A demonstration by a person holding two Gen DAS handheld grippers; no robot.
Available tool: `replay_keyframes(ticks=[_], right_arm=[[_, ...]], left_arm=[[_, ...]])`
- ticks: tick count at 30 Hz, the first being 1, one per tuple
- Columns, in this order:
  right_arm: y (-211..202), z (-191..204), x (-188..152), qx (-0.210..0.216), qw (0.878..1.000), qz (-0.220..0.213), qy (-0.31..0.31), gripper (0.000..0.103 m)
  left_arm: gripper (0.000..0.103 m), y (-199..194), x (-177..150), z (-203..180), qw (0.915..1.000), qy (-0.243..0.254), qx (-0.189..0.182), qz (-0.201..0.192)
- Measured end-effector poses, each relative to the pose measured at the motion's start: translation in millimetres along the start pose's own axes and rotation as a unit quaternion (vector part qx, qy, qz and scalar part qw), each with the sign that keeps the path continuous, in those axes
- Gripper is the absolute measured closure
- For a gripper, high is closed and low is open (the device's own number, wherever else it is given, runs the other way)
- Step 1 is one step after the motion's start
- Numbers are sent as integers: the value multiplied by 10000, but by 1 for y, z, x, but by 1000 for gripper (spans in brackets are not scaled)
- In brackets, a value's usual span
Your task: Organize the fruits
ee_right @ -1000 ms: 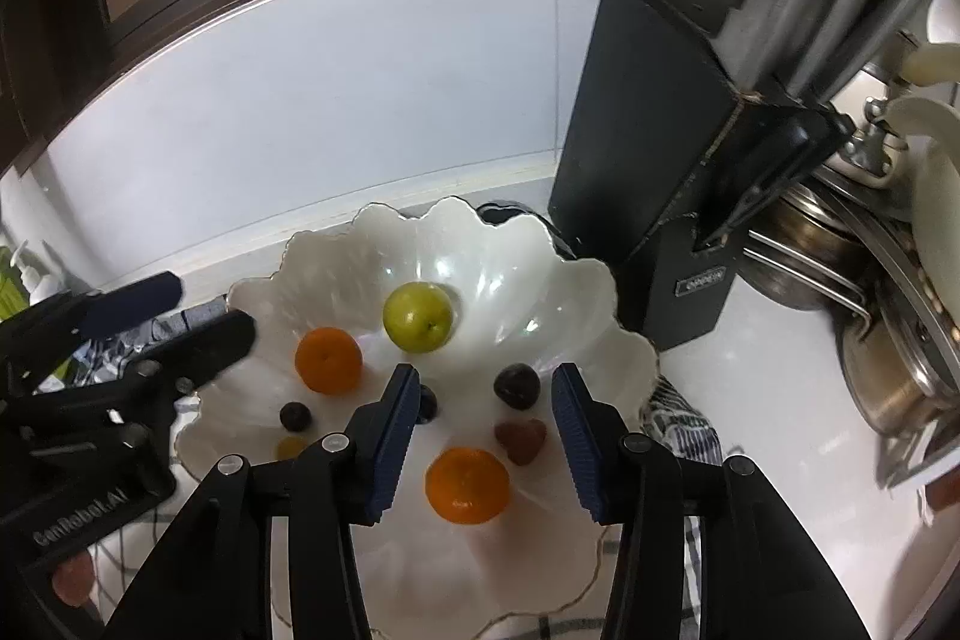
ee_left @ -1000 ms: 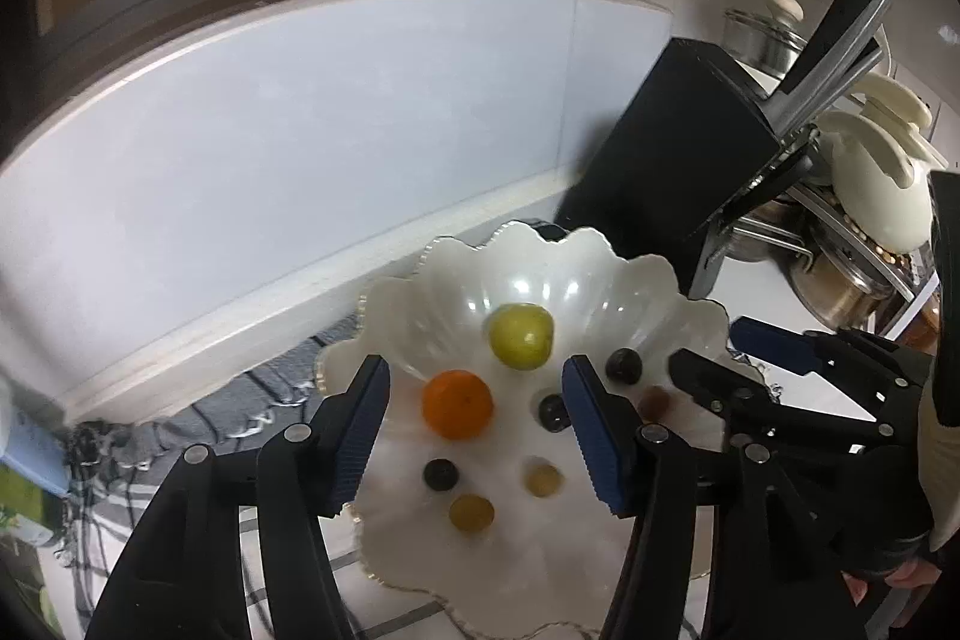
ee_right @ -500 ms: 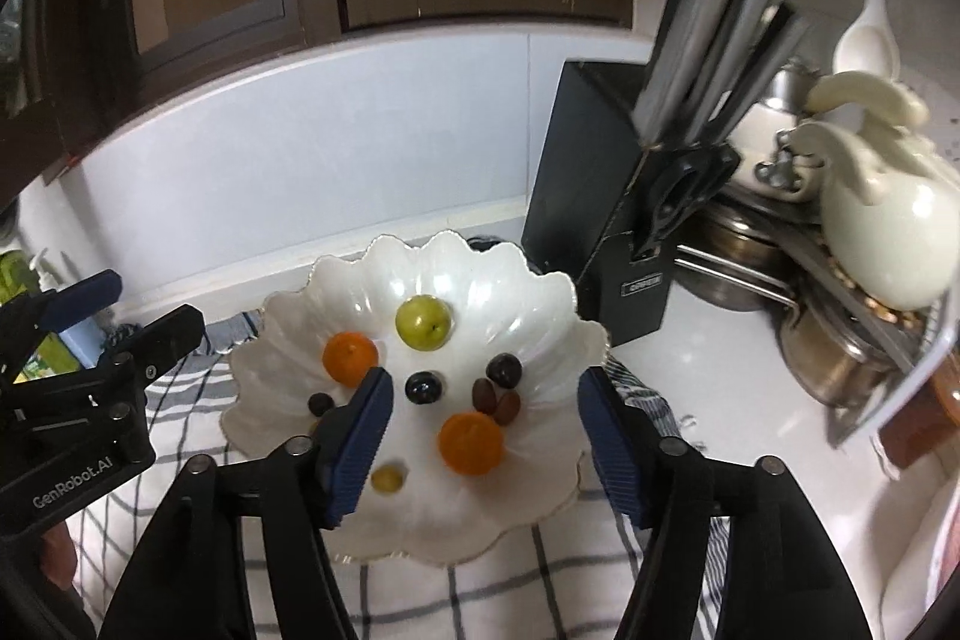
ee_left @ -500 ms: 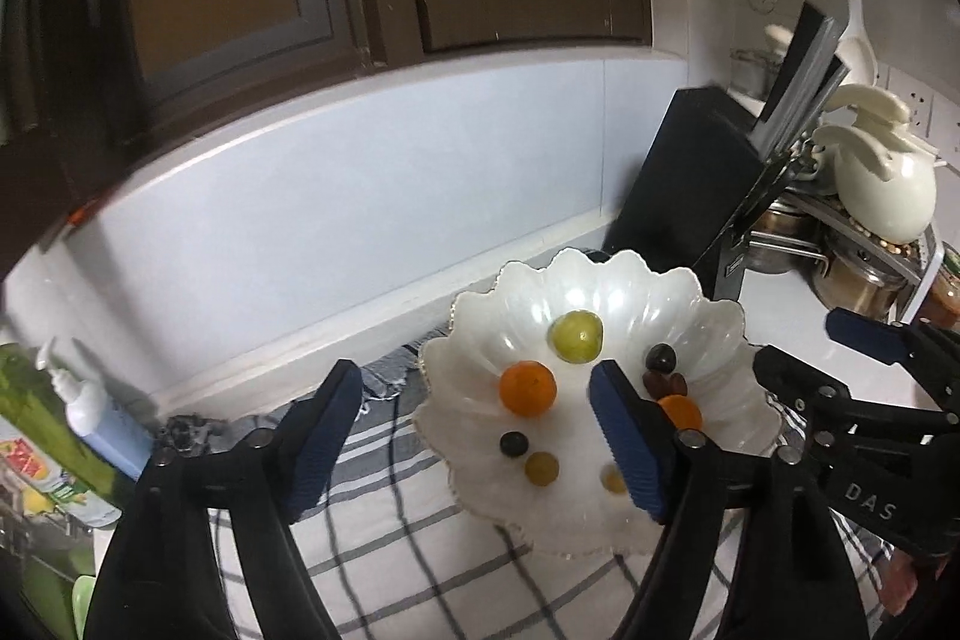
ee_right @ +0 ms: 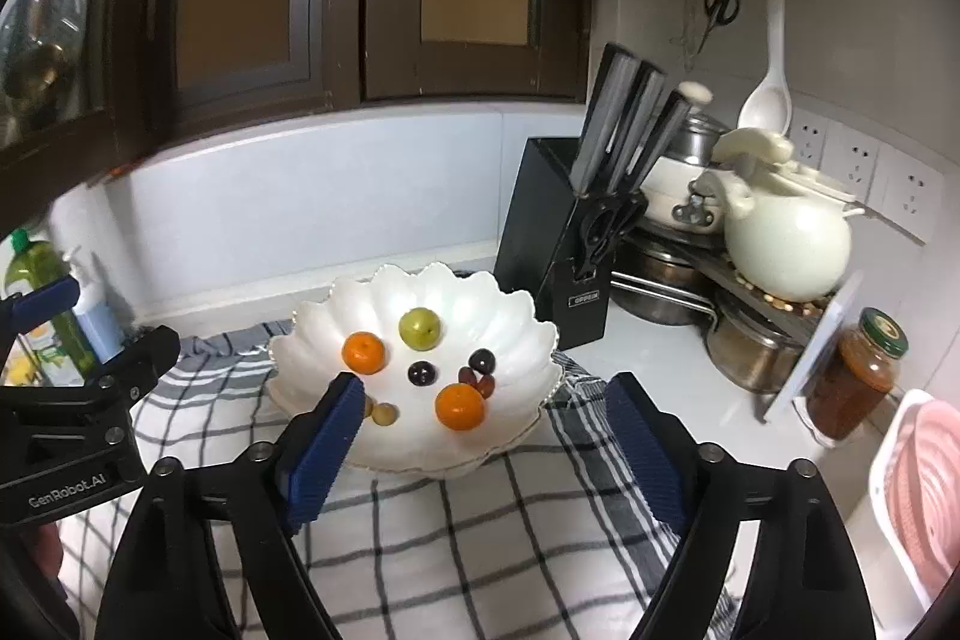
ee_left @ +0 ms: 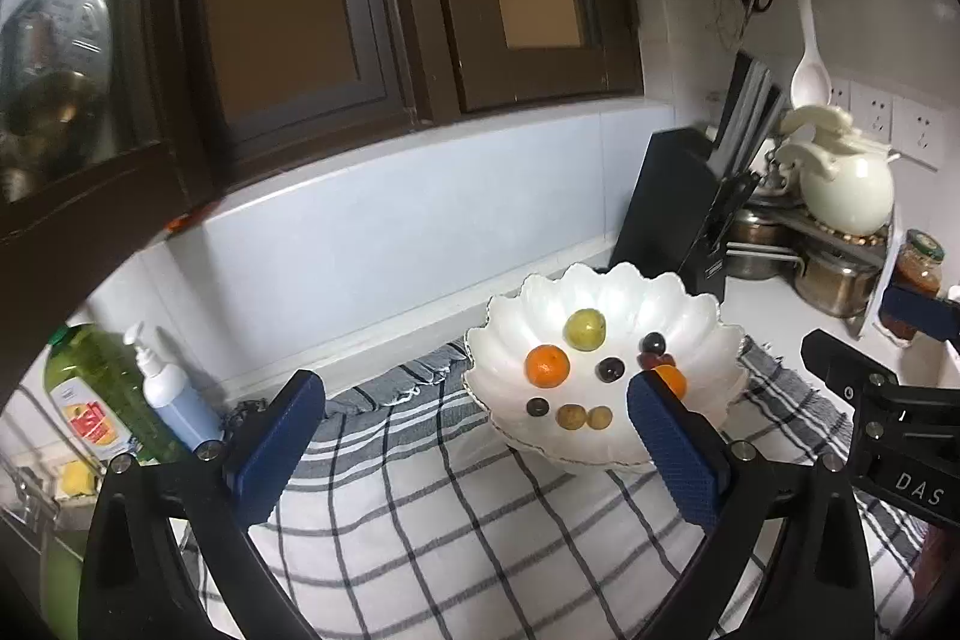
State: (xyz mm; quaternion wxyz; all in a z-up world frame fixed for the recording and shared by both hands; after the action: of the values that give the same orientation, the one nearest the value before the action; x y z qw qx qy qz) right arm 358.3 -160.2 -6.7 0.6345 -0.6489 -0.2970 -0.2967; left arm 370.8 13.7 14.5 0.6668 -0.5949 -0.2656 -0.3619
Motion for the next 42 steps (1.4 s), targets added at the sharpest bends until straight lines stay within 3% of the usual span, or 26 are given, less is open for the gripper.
replay_keyframes(ticks=[12, 24, 42], right_arm=[[-75, -13, -39, 188, 9991, -383, -16, 19], [-137, -30, -86, 313, 9987, -409, -32, 19], [-206, -40, -152, 178, 9986, -505, -44, 16]], left_arm=[[0, -84, -40, -7, 9993, -260, -6, -278], [0, -163, -82, -26, 9980, -276, 24, -576], [0, -226, -138, -41, 9982, -188, -37, -568]])
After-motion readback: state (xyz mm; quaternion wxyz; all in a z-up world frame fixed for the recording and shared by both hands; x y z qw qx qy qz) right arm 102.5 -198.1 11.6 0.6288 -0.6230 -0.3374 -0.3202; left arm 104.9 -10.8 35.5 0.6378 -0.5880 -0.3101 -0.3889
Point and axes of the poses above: each gripper's, at about its wrist camera, not at the fingertips, and y roughly the way its jaws point, z to its left, x to its top, the point moved 2 cm from there along y, roughly the way its jaws point, and after that the axes turned 11 degrees about z, right-handed, at the moved point
